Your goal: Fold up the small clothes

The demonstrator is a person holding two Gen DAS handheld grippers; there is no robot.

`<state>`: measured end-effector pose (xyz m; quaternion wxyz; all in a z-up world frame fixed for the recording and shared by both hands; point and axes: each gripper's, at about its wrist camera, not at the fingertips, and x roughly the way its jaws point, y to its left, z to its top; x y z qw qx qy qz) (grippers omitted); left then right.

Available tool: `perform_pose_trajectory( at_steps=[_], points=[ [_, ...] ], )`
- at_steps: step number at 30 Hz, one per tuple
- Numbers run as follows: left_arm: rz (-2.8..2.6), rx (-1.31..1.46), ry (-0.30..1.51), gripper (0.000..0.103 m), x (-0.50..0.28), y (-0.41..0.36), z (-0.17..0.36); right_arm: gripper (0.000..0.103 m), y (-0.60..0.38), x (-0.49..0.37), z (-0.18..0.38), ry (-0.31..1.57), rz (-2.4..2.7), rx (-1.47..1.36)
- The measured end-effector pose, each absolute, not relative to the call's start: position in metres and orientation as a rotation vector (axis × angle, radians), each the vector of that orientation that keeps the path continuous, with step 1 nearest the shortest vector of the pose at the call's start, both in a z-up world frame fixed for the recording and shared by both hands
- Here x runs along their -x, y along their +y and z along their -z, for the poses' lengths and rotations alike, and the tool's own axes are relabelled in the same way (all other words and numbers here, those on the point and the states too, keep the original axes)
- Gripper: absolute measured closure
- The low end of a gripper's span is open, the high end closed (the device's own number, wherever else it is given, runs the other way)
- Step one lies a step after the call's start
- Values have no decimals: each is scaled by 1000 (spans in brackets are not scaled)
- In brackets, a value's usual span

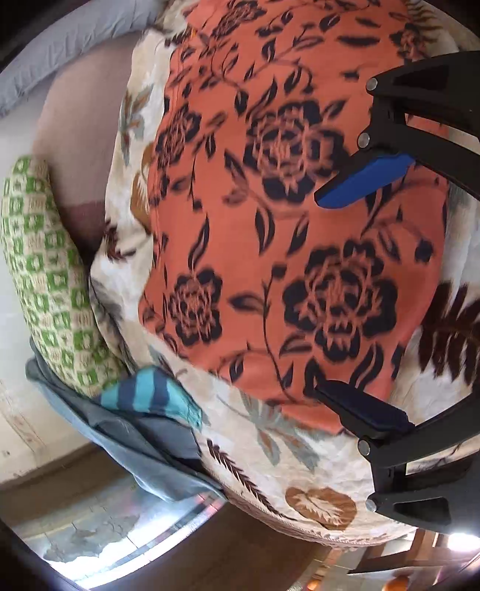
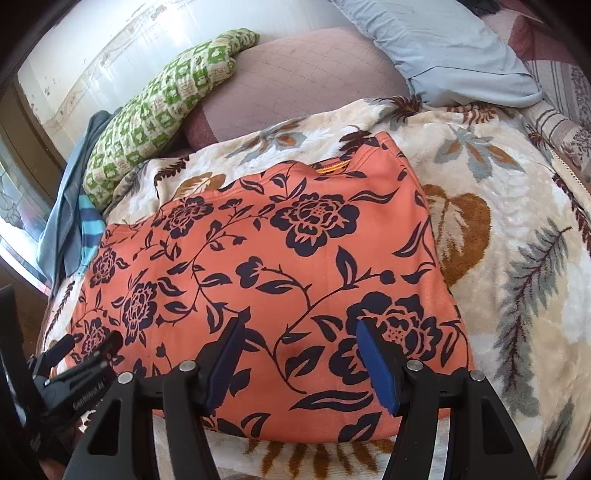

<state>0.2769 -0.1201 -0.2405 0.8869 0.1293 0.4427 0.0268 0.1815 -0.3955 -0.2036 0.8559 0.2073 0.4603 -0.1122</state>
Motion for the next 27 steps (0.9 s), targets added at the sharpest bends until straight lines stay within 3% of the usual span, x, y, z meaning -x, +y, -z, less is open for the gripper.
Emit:
perform_pose_trajectory(
  at_steps=[4, 8, 13, 27],
  points=[
    [-168, -355, 891, 9, -292, -93, 251, 37, -386, -193, 229, 1103, 251, -376],
    [-155, -423, 884, 8, -290, -96, 254, 36, -377, -195, 225, 1096, 261, -320],
    [-92, -418, 835, 9, -271, -110, 229, 36, -386, -187, 205, 978, 228, -429],
    [25, -377, 625, 9, -205, -125, 134, 36, -349, -177, 158, 784, 169, -339]
  ],
)
